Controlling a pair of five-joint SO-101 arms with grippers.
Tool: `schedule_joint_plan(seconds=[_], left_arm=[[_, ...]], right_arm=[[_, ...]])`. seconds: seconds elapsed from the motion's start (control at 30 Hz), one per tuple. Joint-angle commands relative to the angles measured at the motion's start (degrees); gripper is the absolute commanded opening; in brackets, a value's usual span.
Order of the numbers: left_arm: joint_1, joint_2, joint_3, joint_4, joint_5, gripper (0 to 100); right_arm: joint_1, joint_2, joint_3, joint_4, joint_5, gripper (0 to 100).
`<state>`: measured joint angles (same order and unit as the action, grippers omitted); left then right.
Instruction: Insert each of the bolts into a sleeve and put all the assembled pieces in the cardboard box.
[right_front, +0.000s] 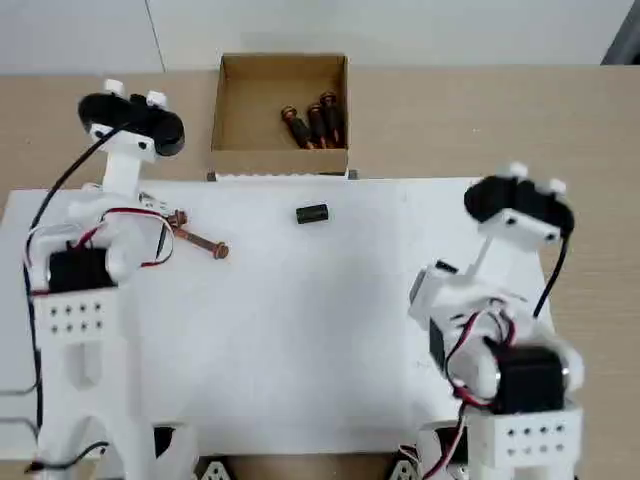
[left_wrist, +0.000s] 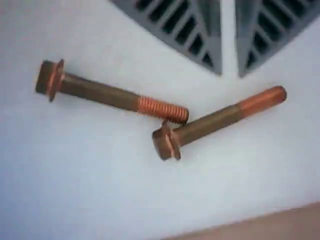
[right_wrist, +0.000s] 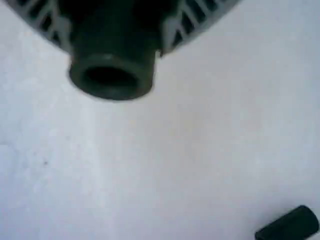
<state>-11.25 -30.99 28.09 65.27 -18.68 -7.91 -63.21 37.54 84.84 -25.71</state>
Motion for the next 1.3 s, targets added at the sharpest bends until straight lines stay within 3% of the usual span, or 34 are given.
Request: schedule_joint_plan(seconds=[0.0,0.23,0.67,0.9,1.27], left_arm=[[-2.37,4.31,-2.68,-0.18,-6.51,1],[-3.78,13.10,-2.68,-0.18,-21.10,1],[-3.34,24.26,-2.68,-3.69,-47.12,5],[-0.62,28.13,-3.38,-8.70,-53.45,10],[6.86,28.57,-5.49,-8.44,-54.33,10]], right_arm=[[0.66,-4.88,5.98,-4.44,0.62,0.2],[1.01,-9.89,13.98,-8.75,0.62,0.2],[0.92,-10.07,14.77,-9.54,0.62,0.2],[0.92,-10.07,14.86,-9.54,0.62,0.2],[0.92,-10.42,16.53,-9.54,0.62,0.2]])
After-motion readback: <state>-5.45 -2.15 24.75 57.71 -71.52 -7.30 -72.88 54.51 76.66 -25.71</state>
